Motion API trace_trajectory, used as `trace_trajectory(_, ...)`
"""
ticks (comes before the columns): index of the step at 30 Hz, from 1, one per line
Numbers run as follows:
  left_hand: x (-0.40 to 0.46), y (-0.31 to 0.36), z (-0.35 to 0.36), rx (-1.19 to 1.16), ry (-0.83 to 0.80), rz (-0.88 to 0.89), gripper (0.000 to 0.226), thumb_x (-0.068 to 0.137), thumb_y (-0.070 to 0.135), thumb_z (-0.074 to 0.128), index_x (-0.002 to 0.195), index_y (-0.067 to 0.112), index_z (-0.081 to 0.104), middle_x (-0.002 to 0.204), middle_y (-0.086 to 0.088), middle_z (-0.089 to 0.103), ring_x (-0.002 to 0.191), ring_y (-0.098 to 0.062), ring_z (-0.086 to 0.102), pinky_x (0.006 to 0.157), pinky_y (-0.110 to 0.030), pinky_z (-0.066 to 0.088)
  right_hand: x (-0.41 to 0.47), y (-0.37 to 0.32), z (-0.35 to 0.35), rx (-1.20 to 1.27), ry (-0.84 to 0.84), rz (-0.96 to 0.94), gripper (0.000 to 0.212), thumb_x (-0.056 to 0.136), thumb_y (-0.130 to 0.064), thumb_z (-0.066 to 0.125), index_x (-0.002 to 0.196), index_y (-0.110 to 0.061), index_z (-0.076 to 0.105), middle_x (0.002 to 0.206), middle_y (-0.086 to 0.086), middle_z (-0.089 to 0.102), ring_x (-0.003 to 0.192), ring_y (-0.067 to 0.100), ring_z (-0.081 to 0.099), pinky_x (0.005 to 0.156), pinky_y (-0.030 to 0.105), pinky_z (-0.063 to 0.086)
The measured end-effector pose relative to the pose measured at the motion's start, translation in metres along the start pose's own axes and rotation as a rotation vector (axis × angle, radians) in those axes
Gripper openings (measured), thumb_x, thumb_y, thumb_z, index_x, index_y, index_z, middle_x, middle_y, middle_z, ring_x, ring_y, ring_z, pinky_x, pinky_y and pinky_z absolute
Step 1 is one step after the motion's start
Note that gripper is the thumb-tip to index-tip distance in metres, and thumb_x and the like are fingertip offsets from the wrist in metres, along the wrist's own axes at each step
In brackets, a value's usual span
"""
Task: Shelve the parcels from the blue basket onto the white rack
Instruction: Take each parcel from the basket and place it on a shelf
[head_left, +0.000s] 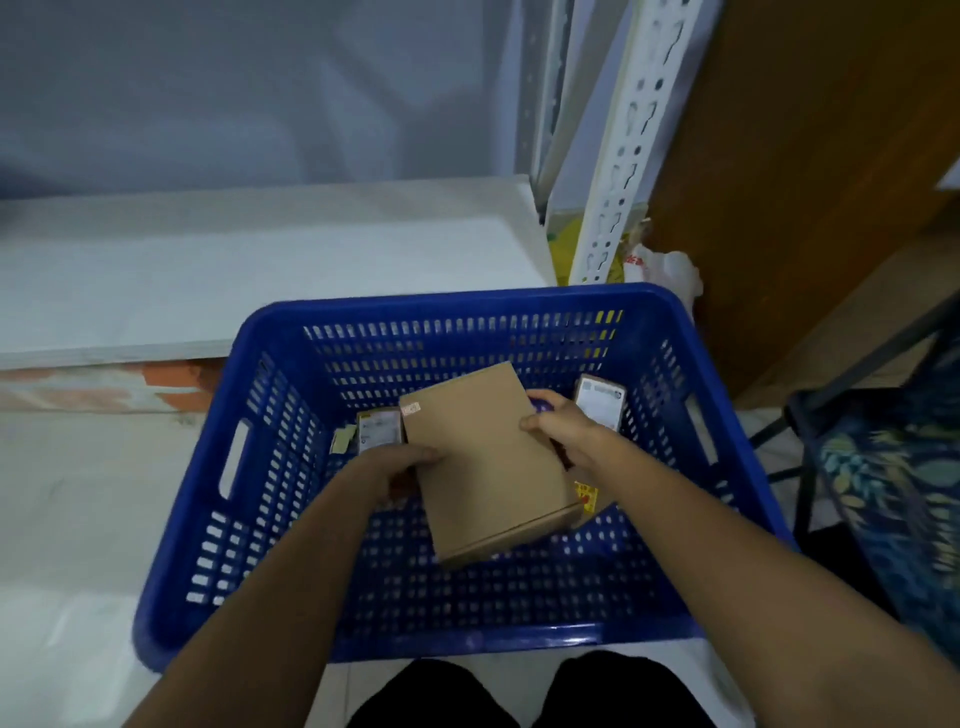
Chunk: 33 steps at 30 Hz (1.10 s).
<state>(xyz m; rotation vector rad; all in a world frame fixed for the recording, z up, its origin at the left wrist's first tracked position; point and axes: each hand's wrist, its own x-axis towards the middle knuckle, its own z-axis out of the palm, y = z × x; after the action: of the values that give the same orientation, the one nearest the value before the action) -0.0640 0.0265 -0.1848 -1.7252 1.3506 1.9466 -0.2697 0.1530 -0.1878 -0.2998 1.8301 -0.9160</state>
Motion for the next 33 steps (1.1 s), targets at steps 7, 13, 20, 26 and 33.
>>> trace_trajectory(7, -0.208, 0.120, -0.031, -0.078, -0.074, 0.068, 0.048, 0.076, 0.023, 0.080, 0.113, 0.004, 0.056, 0.114, -0.011, 0.059, 0.102, -0.027, 0.060, 0.084, -0.038, 0.052, -0.159, -0.154, -0.042, 0.091, 0.056, -0.087, 0.051, 0.094, -0.012, 0.057, 0.141, -0.028, 0.043, 0.121, 0.006, 0.058, 0.093, 0.021, 0.059, 0.082, 0.038, 0.054)
trace_trajectory(13, -0.418, 0.231, -0.063, -0.053, -0.054, 0.084, 0.070, 0.070, 0.024, 0.085, 0.126, 0.002, 0.049, 0.118, -0.014, 0.059, 0.100, -0.029, 0.062, 0.080, -0.039, 0.054, -0.325, -0.318, -0.078, 0.133, 0.011, -0.159, 0.053, 0.096, -0.016, 0.056, 0.145, -0.027, 0.038, 0.106, 0.005, 0.060, 0.088, 0.022, 0.061, 0.078, 0.035, 0.053)
trace_trajectory(20, -0.648, 0.348, -0.081, -0.071, -0.116, 0.122, 0.058, 0.077, 0.026, 0.078, 0.121, -0.002, 0.052, 0.104, -0.013, 0.065, 0.101, -0.026, 0.061, 0.092, -0.034, 0.048, -0.510, -0.500, -0.137, 0.013, -0.067, -0.234, 0.046, 0.098, -0.024, 0.051, 0.143, -0.022, 0.041, 0.107, 0.005, 0.062, 0.089, 0.020, 0.063, 0.068, 0.029, 0.052)
trace_trajectory(26, -0.772, 0.430, -0.093, -0.006, -0.079, 0.231, 0.044, 0.081, 0.038, 0.072, 0.105, 0.006, 0.053, 0.066, -0.008, 0.068, 0.076, -0.023, 0.058, 0.069, -0.033, 0.046, -0.618, -0.607, -0.176, -0.062, -0.092, -0.392, 0.023, 0.103, -0.024, 0.043, 0.125, -0.019, 0.043, 0.093, 0.002, 0.058, 0.077, 0.016, 0.060, 0.060, 0.026, 0.050)
trace_trajectory(33, -0.837, 0.450, -0.118, 0.002, 0.038, 0.328, 0.048, 0.072, 0.048, 0.077, 0.095, 0.015, 0.051, 0.076, -0.006, 0.060, 0.073, -0.021, 0.053, 0.067, -0.030, 0.046, -0.661, -0.656, -0.177, -0.038, -0.213, -0.425, 0.029, 0.102, -0.033, 0.044, 0.126, -0.019, 0.049, 0.101, 0.009, 0.064, 0.080, 0.021, 0.065, 0.060, 0.031, 0.053)
